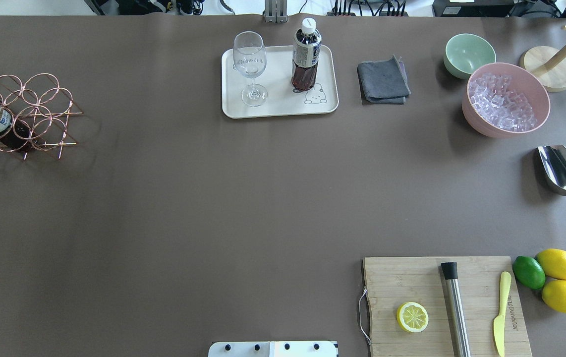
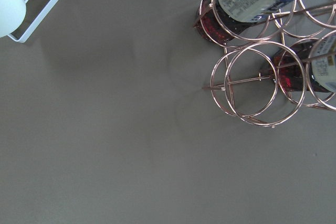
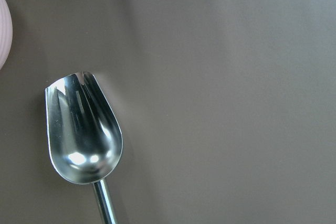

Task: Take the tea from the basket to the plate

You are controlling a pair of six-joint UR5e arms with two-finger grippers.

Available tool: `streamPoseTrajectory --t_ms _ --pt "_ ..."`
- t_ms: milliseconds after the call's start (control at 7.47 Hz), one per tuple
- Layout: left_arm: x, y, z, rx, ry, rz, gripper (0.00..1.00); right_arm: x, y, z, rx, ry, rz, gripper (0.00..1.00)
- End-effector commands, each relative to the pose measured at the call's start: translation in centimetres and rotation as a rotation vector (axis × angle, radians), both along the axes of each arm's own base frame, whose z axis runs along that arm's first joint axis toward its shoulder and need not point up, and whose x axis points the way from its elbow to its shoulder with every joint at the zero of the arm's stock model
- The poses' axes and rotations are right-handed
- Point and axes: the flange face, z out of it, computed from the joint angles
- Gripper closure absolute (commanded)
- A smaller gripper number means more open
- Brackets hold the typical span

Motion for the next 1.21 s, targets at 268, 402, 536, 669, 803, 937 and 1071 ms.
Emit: streamPoseTrajectory --t_ms 268,402,536,669,803,937,1071 --pt "0.5 -0.6 0.5 0.053 -0.043 0.006 0.03 0.0 0.0 0.0 0.001 0.0 0.0 0.0" --pt "0.6 -0.5 0.7 0.049 -0.043 0.008 0.03 0.0 -0.1 -0.1 0.002 0.0 0.0 0.0" --pt "0.6 -0.5 0.7 0.021 -0.045 -0.016 0.03 0.0 0.0 0.0 0.001 0.0 0.0 0.0" --pt "0.6 -0.5 0.8 0.002 -0.046 -0.031 0.03 0.0 -0.1 -0.1 0.002 0.0 0.0 0.0" --pt "0.7 -0.5 1.5 0.0 -0.046 -0.026 0.03 0.0 -0.1 -0.1 0.002 0.0 0.0 0.0" --pt "0.7 -0.6 1.4 0.014 -0.046 -0.025 0.03 0.0 -0.1 -0.1 0.002 0.0 0.0 0.0" --pt "0.7 -0.7 1.9 0.033 -0.047 -0.026 0.03 0.0 -0.1 -0.1 0.002 0.0 0.0 0.0"
